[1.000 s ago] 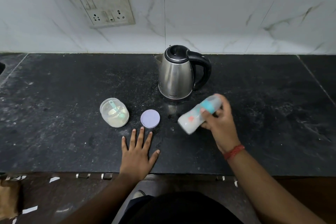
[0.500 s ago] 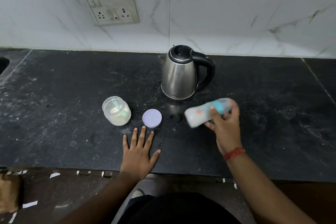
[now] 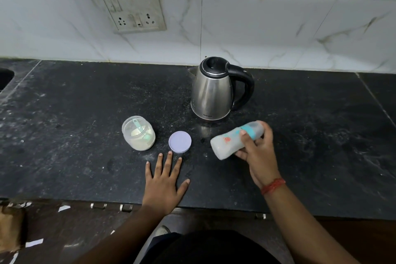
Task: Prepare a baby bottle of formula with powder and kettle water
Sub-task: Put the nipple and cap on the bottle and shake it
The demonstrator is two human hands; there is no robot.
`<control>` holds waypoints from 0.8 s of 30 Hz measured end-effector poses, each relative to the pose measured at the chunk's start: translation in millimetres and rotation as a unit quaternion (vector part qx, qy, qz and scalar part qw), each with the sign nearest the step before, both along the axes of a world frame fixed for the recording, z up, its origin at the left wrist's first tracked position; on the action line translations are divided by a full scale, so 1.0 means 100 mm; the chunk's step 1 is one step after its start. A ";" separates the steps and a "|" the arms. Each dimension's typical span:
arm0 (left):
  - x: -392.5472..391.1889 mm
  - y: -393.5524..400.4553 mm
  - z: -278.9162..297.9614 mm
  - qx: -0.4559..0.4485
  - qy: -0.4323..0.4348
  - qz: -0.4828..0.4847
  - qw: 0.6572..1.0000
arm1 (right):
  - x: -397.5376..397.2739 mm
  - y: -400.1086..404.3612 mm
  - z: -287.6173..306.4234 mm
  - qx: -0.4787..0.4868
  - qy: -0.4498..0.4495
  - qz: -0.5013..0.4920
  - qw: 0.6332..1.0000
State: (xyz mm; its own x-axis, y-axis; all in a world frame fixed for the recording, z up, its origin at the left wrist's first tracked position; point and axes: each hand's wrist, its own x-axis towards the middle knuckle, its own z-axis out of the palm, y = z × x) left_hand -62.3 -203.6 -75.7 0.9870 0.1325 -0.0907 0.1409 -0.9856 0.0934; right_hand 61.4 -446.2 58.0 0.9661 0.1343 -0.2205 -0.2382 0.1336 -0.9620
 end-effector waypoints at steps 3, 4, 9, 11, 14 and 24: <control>-0.02 0.02 -0.01 -0.003 -0.004 -0.004 1.000 | -0.01 0.03 -0.03 -0.043 -0.006 0.104 0.994; -0.02 0.02 0.00 -0.001 -0.003 -0.003 1.000 | 0.01 0.03 -0.04 -0.046 -0.012 0.090 0.995; -0.02 0.00 0.01 0.003 0.000 -0.002 1.000 | 0.06 0.04 -0.01 -0.021 -0.018 0.038 0.999; -0.02 0.02 0.01 0.001 0.001 -0.001 1.000 | 0.05 0.04 -0.01 -0.053 -0.039 0.071 0.995; 0.00 0.00 0.02 0.001 0.003 0.000 1.000 | 0.10 -0.02 -0.01 0.001 -0.032 -0.051 0.998; -0.01 0.02 -0.01 0.003 0.000 -0.003 1.000 | 0.12 -0.01 -0.05 -0.086 -0.065 0.079 0.991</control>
